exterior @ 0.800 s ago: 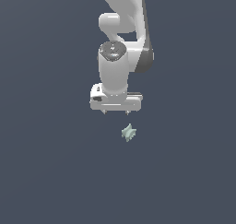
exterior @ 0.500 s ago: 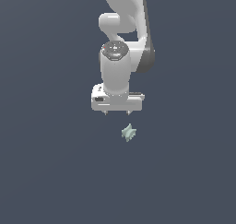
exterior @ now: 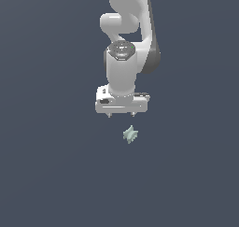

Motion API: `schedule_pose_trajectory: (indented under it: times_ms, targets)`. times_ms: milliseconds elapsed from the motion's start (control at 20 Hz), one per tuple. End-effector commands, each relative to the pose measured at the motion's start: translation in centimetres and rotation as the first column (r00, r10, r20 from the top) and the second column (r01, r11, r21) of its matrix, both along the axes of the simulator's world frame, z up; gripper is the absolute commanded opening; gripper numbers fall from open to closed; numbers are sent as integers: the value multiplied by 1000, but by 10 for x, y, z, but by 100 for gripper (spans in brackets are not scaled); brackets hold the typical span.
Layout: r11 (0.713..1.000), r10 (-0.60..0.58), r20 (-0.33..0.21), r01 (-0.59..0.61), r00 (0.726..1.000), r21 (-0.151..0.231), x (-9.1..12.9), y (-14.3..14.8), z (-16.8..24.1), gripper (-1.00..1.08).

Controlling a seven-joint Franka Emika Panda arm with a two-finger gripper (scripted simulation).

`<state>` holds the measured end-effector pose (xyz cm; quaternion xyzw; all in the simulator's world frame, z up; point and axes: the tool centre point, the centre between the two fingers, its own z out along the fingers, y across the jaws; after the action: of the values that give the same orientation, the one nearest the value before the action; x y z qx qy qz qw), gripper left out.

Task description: Pick up the object and move it to a goal position.

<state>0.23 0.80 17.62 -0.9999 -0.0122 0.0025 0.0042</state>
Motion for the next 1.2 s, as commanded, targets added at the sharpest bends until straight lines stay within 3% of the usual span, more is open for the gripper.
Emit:
schedule_pose_trajectory:
  times_ms: [0, 650, 1150]
  targets:
    - [1000, -11, 0, 11, 1000, 0, 0, 0, -1, 100]
    - [979, -203, -3, 203, 979, 2, 7, 12, -20, 100]
    - [898, -439, -4, 439, 898, 0, 14, 26, -45, 100]
